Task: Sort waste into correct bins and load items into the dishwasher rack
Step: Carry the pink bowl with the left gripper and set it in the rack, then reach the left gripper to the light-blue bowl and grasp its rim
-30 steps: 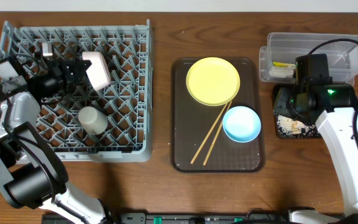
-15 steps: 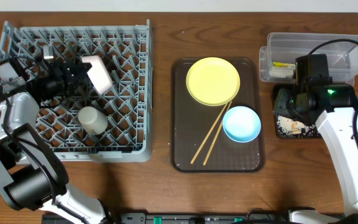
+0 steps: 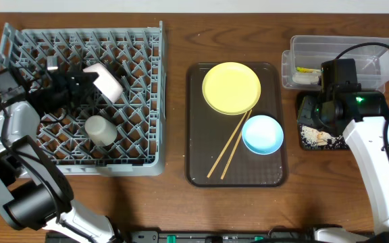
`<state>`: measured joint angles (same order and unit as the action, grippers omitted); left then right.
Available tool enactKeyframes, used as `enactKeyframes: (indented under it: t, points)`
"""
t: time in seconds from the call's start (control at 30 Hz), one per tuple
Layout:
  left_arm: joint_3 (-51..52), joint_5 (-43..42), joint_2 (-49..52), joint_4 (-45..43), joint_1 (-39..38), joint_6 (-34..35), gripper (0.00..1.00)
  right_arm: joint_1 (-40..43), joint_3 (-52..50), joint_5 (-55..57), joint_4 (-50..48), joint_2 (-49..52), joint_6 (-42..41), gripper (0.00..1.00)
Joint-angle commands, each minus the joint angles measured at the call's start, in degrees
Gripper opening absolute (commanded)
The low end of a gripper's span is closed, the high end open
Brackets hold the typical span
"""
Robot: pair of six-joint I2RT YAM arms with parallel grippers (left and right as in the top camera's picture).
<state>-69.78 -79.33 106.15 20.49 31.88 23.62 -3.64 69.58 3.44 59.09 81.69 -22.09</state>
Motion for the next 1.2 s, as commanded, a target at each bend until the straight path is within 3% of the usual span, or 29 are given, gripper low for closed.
enactKeyframes:
  t: [0.0,0.1,0.23,0.3,0.43,0.6,0.87,1.17]
  points:
    - [0.98,5.49,0.94,1.42,2.01,-0.61,0.25,0.42,0.15,0.17,0.07,-0.90,0.52,0.46]
    - [0.98,5.46,0.87,2.80,3.50,-0.63,0.40,0.42,0.15,0.17,0.04,-0.90,0.50,0.46]
    - [0.98,5.49,0.55,3.98,4.13,-0.83,0.49,0.42,0.15,0.17,-0.15,-0.90,0.48,0.46]
    - [0.98,5.79,-0.11,4.28,4.11,-0.83,0.61,0.42,0.15,0.20,-0.13,-0.90,0.50,0.46]
    - [0.98,13.66,-3.82,7.23,4.11,-2.36,0.73,0.42,0.15,0.20,-0.15,-0.90,0.52,0.46]
    - [0.98,26.08,-12.63,11.23,4.11,-5.03,0.80,0.42,0.15,0.22,-0.35,-0.90,0.52,0.47]
    - [0.92,32.04,-26.93,11.37,1.40,-6.34,0.88,0.42,0.15,0.20,-0.35,-0.90,0.52,0.47]
    - [0.94,45.42,-28.94,15.45,-19.56,-11.61,0.90,3.65,0.17,2.97,0.46,-1.03,-0.24,0.48]
